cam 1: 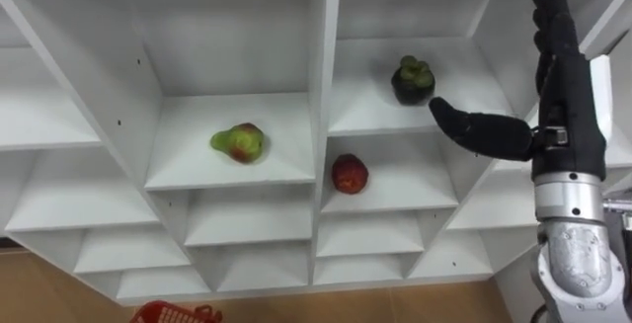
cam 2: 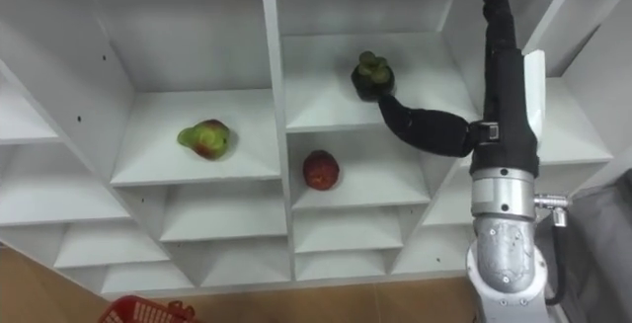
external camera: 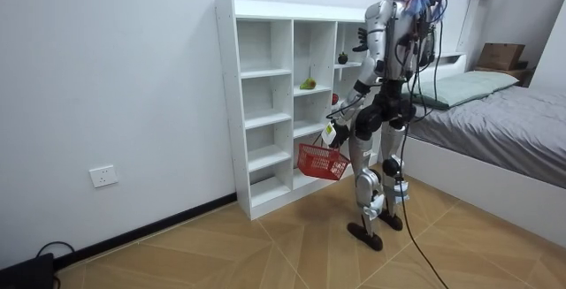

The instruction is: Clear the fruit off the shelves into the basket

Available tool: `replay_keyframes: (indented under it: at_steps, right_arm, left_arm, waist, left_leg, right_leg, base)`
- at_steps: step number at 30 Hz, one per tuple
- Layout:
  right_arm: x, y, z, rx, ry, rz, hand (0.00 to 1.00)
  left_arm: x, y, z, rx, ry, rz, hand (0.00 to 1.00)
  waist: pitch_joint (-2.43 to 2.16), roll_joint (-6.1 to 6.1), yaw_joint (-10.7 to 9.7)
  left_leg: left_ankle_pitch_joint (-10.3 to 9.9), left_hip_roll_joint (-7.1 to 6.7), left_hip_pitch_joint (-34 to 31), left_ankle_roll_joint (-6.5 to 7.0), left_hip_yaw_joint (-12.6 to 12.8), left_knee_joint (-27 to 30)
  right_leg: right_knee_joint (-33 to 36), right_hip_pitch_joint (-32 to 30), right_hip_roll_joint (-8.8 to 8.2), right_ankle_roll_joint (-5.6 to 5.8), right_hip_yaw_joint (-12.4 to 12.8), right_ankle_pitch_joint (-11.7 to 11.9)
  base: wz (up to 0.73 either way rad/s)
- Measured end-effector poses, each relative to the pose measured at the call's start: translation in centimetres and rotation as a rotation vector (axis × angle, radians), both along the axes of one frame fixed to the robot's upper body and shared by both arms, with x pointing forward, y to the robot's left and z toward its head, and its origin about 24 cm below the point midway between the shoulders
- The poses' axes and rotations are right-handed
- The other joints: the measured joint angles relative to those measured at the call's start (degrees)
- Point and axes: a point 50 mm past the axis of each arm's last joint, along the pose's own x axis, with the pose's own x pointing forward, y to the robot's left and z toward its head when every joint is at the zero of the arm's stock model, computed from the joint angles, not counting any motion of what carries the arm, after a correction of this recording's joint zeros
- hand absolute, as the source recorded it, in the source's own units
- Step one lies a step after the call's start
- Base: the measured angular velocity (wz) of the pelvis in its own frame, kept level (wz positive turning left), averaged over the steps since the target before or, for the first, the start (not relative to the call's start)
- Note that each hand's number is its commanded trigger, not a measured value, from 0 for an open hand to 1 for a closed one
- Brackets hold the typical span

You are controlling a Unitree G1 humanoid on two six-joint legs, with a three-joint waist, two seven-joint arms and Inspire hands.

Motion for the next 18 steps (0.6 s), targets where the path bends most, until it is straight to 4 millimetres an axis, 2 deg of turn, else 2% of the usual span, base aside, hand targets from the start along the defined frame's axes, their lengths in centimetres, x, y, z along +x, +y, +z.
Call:
replay_keyframes:
  at_steps: [9, 12, 18]
  right_arm:
    - [0.5, -0.3, -0.3, 0.037, 0.01, -0.02, 0.0]
    - [1.0, -0.4, -0.6, 0.056, 0.022, -0.019, 0.0]
    - [2.1, -0.7, -1.3, 0.123, 0.058, -0.011, 0.0]
  left_arm:
    - [0.0, 0.2, -0.1, 0.016, 0.012, 0.008, 1.0]
    - [-0.1, 0.2, -0.1, 0.021, 0.013, 0.01, 1.0]
    - [0.0, 0.2, -0.1, 0.028, 0.012, 0.013, 1.0]
  waist:
    - [-0.03, -0.71, 0.7]
    - [0.21, -0.87, 0.9]
    - [0.36, -0.91, 0.9]
  left_leg:
    - [0.0, -0.2, -0.8, 0.01, -1.4, 1.0]
    - [0.0, -0.25, -0.8, 0.02, -1.6, 1.1]
    - [0.0, -0.36, -0.8, 0.03, -2.2, 1.2]
  right_leg:
    - [0.0, 0.3, -0.4, 0.0, -1.7, 0.0]
    - [0.0, 0.8, -0.47, 0.0, -1.8, 0.0]
    - [0.0, 1.0, -0.53, 0.0, -2.1, 0.0]
  base:
    - [0.08]
    - [0.05]
    - [0.05]
